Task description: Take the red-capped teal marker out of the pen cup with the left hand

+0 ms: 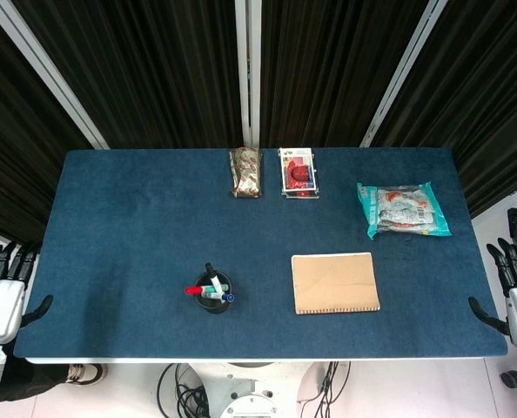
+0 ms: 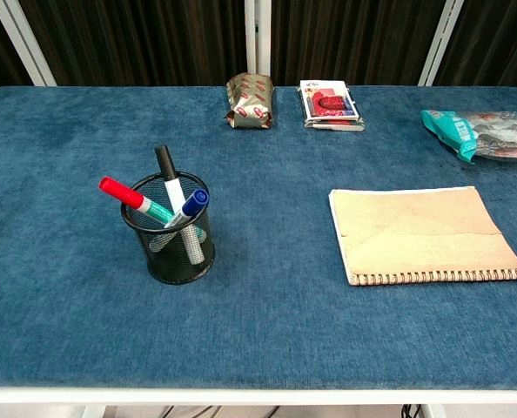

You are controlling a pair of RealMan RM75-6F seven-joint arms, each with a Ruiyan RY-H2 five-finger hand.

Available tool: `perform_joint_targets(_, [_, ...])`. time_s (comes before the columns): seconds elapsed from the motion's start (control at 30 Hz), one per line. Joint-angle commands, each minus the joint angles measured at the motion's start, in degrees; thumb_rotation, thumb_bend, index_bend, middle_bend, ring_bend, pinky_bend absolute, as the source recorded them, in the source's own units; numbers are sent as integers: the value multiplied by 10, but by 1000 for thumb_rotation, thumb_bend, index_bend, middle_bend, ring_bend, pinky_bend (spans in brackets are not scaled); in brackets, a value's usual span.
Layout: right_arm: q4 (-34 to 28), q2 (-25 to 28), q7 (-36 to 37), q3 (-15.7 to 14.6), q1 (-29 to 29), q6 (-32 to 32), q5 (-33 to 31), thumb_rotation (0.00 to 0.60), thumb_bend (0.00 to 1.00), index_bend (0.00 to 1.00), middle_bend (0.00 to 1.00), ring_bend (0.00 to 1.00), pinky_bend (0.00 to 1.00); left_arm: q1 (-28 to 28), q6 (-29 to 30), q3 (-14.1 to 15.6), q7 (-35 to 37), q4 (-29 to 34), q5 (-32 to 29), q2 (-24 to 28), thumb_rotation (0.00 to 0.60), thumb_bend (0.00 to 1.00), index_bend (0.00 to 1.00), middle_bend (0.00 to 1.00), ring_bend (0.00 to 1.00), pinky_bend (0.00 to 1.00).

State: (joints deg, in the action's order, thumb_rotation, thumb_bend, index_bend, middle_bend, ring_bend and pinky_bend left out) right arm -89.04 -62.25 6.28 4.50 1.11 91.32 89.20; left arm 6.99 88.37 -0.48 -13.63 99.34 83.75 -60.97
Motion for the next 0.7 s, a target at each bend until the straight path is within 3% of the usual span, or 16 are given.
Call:
perform_joint_targets(0.03, [-1,0,-1,-1,0,-2,0,600,176,0,0,0,0,-3,1,-1,0,5,1,3,600,231,2,63,0,3])
perform_joint_targets(0.27, [-9,4,-3,-2,0,0,4,600,176,0,0,0,0,-3,-11,0,14,13,11,8,600,232,4,63,0,3])
perform_joint_targets(0.7, [-25,24,14,12,4,-3,-13,600,176,0,0,0,0,45,-104,18,-13,94,60,10,600,231,78,96,0,6])
